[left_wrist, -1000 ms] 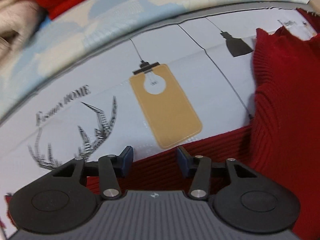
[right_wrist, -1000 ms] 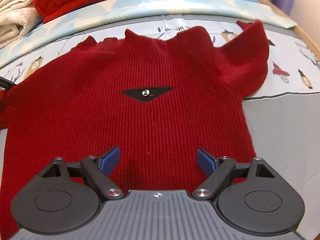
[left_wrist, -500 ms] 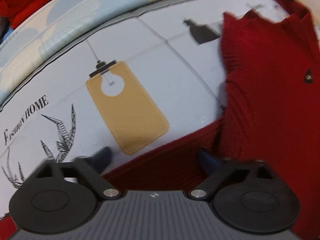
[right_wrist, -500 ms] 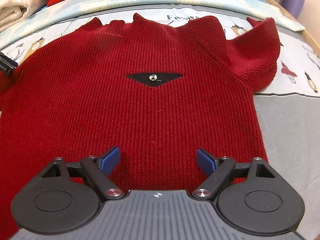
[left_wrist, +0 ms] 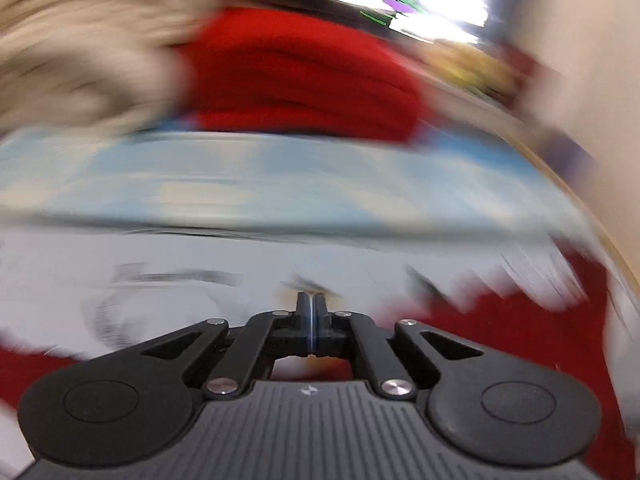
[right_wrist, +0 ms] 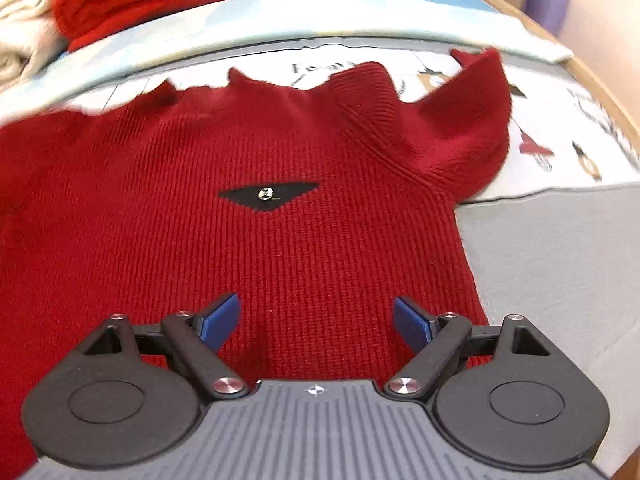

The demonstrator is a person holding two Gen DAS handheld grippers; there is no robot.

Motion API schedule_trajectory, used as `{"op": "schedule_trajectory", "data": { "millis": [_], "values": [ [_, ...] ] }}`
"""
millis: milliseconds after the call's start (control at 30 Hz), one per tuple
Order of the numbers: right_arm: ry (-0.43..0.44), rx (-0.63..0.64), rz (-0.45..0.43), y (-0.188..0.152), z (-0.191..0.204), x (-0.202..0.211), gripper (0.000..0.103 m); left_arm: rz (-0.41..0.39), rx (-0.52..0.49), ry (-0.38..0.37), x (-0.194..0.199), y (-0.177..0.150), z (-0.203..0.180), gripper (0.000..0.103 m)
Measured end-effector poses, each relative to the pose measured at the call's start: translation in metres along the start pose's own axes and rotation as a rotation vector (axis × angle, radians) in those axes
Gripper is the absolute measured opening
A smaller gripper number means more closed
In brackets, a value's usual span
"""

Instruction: Fold small clothes

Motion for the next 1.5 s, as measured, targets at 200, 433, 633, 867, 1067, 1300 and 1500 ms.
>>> {"op": "schedule_trajectory", "data": {
  "millis": [200,433,633,867,1067,1300,1500],
  "values": [
    [0.016,-0.079,-0.063,0.019,-0.016,0.001,0.085,0.134,0.097,0.156,-0.03,-0.014,0.024,0.028],
    [-0.074,-0.394,-0.277,0.099,-0.129,-0.013,0.085,0.1,0.052,0.072,0.039,-0.067,-0.059,0.103],
    [-0.17,-0.622,-0.356,0.17,-0.245,-0.062,0.084,0.225,0.126,-0.047,0.081,-0.146,-0.129,0.103],
    [0.0,-0.899,-0.247,0.169,-0.284,-0.147,0.074,0.351,0.21,-0.03,0.087,-0.187,-0.164,0.103],
    [-0.072,-0.453,-0.21,0.207,-0.217,-0.177,0.052,0.406,0.252,-0.024,0.074,-0.184,-0.169,0.103],
    [-0.431,-0.543,-0.496,0.191,-0.257,-0.064,0.017,0.406,0.254,-0.037,0.076,-0.176,-0.178,0.103],
    [-0.444,-0.81,-0.379,0.099,-0.338,-0.036,0.075,0.406,0.233,-0.027,0.088,-0.173,-0.187,0.103]
  ]
}}
Point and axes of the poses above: each gripper's, at about its wrist camera, not at the fingertips, and x roughly against the way its jaws point, z to its left, y to its top, the point moved 6 cm from there along -x, roughly the way its jaws point, and after that the axes turned 4 degrees about -x, right-handed, at the moved point
